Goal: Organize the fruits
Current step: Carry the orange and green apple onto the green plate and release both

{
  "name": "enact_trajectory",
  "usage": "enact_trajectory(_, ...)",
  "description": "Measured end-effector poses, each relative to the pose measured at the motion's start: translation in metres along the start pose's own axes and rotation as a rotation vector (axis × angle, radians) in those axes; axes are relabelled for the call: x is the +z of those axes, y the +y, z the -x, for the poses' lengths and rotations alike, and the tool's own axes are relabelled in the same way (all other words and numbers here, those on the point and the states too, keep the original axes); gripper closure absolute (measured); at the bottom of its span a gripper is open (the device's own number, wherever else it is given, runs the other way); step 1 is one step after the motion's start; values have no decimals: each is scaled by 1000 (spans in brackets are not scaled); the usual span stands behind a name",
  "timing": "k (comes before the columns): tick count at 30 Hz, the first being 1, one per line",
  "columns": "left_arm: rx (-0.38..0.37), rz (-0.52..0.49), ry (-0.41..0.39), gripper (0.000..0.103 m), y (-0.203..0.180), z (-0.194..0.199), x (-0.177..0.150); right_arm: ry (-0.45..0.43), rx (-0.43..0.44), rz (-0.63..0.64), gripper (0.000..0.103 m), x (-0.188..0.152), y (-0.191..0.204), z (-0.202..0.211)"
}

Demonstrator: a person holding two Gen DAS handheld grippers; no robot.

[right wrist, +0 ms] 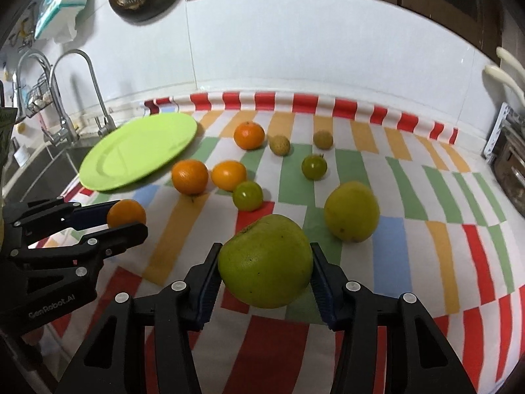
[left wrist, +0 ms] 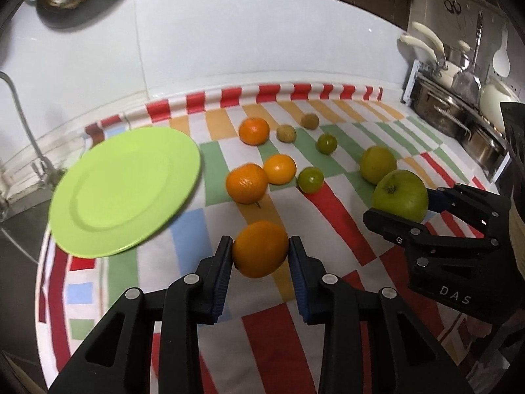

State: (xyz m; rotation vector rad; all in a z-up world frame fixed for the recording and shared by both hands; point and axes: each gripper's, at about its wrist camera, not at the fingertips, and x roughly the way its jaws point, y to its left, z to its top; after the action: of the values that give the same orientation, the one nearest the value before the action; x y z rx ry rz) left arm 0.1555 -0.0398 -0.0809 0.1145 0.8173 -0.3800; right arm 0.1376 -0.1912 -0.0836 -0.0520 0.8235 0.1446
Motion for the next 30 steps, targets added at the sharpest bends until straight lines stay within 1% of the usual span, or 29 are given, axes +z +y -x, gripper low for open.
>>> enact_trajectory(9, 30, 5, -86, 69, 13, 41, 2, -63, 7, 18, 52, 14, 22, 31)
enact_trajectory(15, 48, -3, -125, 69, 29, 64, 6, -103, 6, 21, 52, 20, 46, 46)
enact_trajectory(23, 51, -17, -157, 69, 64, 83, 13, -144, 4, -2, 52, 35, 81, 48)
enact_trajectory(27, 56, -34, -161, 69, 82, 85, 14, -168, -26, -5, 52, 47, 100, 47)
enact_trajectory(30, 54, -29, -167, 69, 93, 85, 16, -173, -27, -15, 52, 53, 107, 44)
